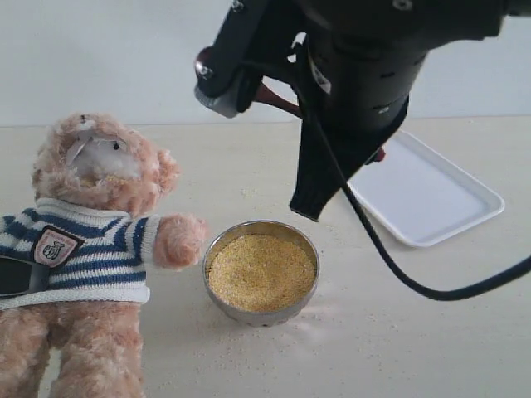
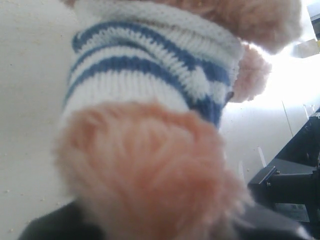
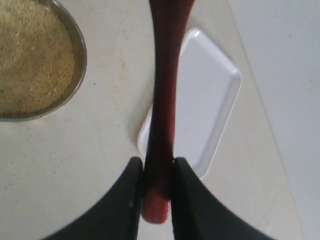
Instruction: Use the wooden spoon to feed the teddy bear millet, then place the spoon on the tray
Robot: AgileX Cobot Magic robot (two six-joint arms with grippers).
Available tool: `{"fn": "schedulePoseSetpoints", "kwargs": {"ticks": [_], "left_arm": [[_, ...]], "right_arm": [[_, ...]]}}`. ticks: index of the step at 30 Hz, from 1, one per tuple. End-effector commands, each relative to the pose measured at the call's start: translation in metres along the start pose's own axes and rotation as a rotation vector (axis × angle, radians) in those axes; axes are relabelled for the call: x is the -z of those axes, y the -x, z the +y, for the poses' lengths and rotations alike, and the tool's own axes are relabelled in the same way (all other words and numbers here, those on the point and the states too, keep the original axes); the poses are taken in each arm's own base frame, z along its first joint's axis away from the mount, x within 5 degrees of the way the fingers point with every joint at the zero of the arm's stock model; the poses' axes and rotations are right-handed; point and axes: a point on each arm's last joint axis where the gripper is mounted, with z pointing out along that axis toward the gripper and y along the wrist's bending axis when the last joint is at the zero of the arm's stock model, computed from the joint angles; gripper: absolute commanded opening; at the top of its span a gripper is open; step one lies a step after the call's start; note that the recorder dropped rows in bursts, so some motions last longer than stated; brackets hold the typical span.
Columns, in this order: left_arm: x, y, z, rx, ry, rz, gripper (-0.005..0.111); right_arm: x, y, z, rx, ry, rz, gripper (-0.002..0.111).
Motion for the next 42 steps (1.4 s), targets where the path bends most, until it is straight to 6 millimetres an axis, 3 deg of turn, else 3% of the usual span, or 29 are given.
{"fn": "schedulePoseSetpoints", "kwargs": {"ticks": [1, 6, 12, 21, 42], "left_arm": [[0.001, 0.001, -0.003, 0.000, -0.020, -0.018, 0.005], [0.001, 0.001, -0.003, 0.000, -0.020, -0.018, 0.005], [0.001, 0.001, -0.003, 0.000, -0.020, -0.018, 0.005], [0.001, 0.001, -0.003, 0.000, -0.020, -0.018, 0.005], [0.001, 0.001, -0.003, 0.000, -0.020, -0.018, 0.005]], "right_arm": [[-0.033, -0.015, 0.005, 0.093, 0.018, 0.125, 0.000], [-0.082, -0.025, 0.041, 0.251, 0.027, 0.297, 0.000], [-0.111, -0.013, 0.062, 0.465, -0.085, 0.345, 0.000], [-0.128, 0.004, 0.077, 0.614, -0.193, 0.342, 0.000], [-0.151, 0.006, 0.105, 0.726, -0.198, 0.384, 0.000]]}}
